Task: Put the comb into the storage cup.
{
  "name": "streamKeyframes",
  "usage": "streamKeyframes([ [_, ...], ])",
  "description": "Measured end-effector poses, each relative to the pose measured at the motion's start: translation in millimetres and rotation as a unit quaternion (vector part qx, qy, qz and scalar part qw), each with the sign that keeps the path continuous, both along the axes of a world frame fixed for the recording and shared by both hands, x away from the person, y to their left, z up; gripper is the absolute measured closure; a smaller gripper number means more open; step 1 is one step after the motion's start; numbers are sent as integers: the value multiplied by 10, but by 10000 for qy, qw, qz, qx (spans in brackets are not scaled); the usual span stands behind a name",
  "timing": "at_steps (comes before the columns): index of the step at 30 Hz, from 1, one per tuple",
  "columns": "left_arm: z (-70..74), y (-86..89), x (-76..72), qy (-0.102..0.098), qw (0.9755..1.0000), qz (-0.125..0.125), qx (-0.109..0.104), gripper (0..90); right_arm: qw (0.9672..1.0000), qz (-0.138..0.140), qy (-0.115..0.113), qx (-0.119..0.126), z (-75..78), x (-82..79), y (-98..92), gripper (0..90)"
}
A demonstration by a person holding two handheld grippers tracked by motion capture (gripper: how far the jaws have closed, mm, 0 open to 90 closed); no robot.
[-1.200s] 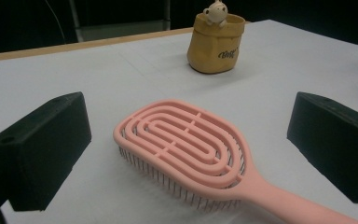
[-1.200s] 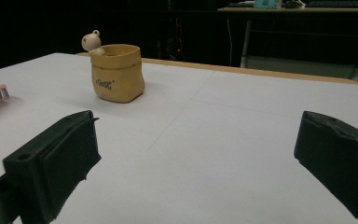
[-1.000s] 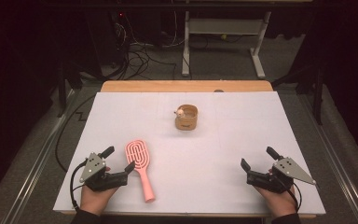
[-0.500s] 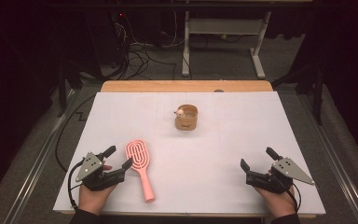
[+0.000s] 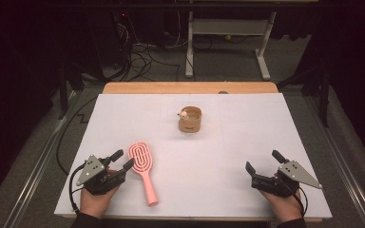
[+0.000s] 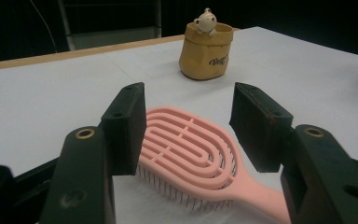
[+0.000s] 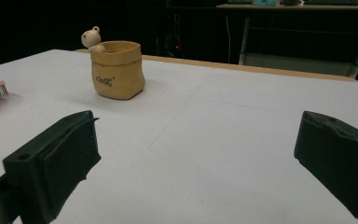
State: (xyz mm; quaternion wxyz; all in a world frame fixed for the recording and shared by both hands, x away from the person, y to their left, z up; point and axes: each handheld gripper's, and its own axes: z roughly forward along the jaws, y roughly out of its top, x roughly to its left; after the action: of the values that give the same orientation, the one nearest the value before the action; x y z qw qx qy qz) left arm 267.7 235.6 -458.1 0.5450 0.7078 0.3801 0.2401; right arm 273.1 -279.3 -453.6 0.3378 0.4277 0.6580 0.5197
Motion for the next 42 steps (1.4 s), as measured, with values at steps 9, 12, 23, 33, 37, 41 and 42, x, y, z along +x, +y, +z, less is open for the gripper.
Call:
streamKeyframes([
  [9, 9, -13, 0, 34, 10000, -38, -66, 626, 10000, 16, -1, -3, 0, -6, 4, 3],
  [12, 9, -15, 2, 52, 9999, -63, -110, 628, 10000, 21, 0, -14, 1, -7, 5, 3],
  [23, 40, -38, -3, 60, 9996, -245, -158, 793, 10000, 15, 1, -15, 0, -7, 5, 3],
  [33, 63, -45, -6, 34, 9991, -368, -226, 888, 10000, 23, 7, -25, -2, -9, 9, 3],
  [37, 68, -82, -20, -16, 9995, -323, -71, 886, 10000, 13, -1, -18, 1, -13, 4, 3],
  [41, 75, -137, -49, -181, 9987, -439, 159, 887, 10000, -9, 21, -12, 3, -15, -1, 6],
  [42, 66, -152, -44, -153, 9985, -506, 162, 887, 10000, -12, 23, -13, 4, -16, -2, 6],
])
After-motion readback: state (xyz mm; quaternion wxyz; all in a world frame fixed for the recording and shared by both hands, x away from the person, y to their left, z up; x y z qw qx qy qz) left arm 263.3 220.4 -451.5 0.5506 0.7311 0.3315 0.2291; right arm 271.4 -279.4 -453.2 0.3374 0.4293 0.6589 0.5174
